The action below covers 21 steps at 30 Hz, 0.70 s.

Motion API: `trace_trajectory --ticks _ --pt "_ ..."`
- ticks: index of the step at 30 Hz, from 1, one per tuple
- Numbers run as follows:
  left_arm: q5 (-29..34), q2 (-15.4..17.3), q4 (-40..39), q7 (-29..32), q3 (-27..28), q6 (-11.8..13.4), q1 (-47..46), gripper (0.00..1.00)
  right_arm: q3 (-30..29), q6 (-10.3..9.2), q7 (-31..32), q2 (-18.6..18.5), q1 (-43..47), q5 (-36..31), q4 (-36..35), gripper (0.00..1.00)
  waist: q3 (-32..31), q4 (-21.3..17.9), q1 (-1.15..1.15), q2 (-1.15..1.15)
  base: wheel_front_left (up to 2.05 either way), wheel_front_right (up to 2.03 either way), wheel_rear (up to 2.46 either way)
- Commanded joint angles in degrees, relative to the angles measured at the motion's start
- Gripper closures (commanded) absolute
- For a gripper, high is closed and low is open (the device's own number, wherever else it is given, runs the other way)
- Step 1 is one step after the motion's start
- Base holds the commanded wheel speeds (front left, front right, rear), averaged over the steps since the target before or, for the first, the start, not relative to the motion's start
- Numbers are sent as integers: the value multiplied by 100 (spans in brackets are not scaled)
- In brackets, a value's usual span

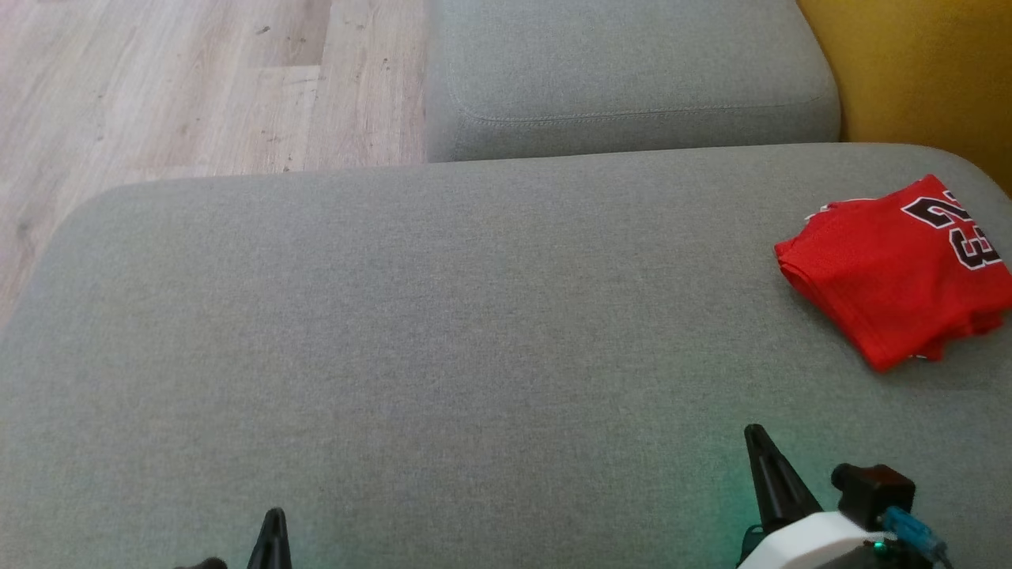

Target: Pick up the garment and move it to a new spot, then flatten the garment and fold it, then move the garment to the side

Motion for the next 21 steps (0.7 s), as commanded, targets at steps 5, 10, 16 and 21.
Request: trace_trajectory --ticks 5,10,16,21 --pt "-358 -3 -169 77 187 -81 -272 100 -71 4 64 -45 -285 490 -211 100 18 -5 0 0 0 0 0" --pt "-619 -30 -178 141 273 -133 -332 100 -107 6 108 -60 -323 834 -228 100 34 -9 0 0 0 0 0" --pt "-880 -57 -191 206 360 -185 -391 100 -145 7 154 -72 -360 1177 -245 100 49 -12 0 0 0 0 0" --pt "-1142 -85 -204 270 446 -237 -449 100 -184 9 202 -84 -397 1517 -264 100 65 -16 0 0 0 0 0"
